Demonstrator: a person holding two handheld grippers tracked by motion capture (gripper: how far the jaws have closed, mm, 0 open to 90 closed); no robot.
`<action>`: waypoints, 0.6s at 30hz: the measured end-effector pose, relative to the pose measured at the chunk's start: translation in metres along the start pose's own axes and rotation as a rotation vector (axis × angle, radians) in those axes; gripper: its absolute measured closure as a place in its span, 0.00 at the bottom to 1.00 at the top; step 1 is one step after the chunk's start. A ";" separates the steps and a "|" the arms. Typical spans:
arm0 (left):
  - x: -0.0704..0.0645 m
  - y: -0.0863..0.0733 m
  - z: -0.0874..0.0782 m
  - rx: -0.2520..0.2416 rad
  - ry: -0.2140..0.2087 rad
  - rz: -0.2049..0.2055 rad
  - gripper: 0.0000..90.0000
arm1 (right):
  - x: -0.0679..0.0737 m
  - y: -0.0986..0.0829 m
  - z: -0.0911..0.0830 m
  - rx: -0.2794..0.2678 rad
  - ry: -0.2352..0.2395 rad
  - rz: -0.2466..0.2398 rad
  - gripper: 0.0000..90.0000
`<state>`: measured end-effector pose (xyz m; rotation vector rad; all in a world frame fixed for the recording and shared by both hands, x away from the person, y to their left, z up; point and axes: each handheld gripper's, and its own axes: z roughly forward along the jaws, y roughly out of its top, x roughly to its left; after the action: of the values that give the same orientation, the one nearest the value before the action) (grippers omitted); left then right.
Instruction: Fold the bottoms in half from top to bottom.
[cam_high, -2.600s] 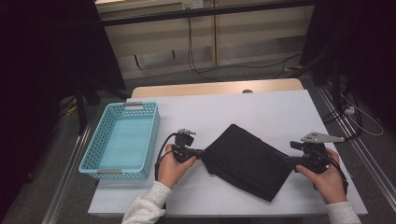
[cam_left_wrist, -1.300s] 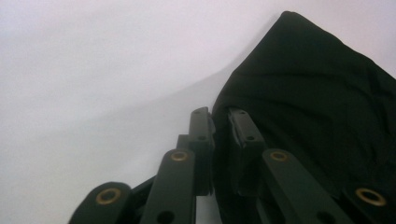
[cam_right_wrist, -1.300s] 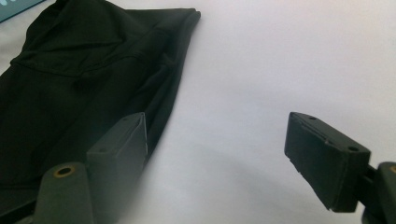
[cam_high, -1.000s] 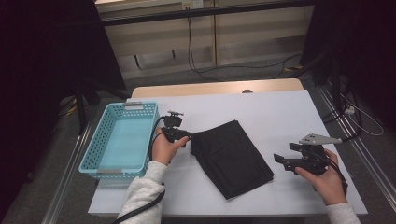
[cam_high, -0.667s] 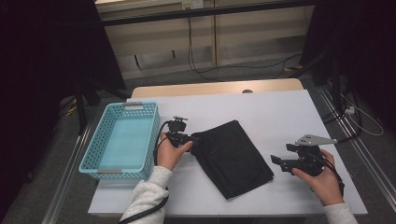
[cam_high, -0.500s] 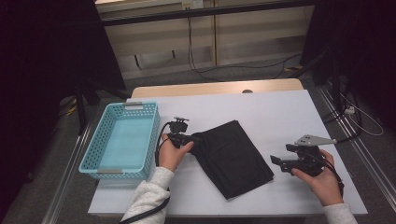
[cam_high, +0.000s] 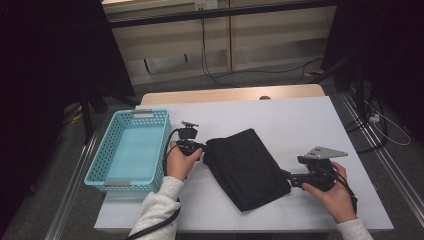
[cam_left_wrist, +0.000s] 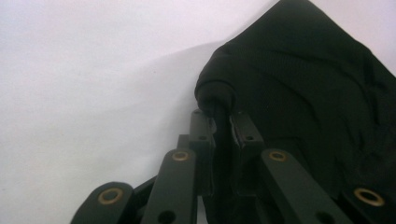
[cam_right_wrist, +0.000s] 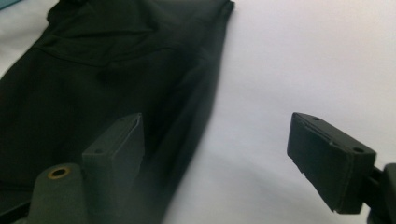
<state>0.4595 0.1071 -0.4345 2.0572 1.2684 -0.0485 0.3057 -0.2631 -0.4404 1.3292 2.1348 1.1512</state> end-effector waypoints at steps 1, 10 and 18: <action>0.000 0.000 0.000 0.002 0.001 0.002 0.90 | 0.003 0.001 0.002 -0.002 0.005 -0.003 0.21; 0.002 0.001 -0.003 0.004 -0.002 0.018 0.90 | 0.019 0.007 0.022 0.023 0.025 0.008 0.21; 0.001 0.000 -0.004 0.002 0.001 0.028 0.90 | 0.030 0.008 0.036 0.056 -0.002 0.002 0.22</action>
<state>0.4590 0.1098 -0.4316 2.0763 1.2402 -0.0358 0.3201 -0.2196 -0.4525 1.3556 2.1797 1.0984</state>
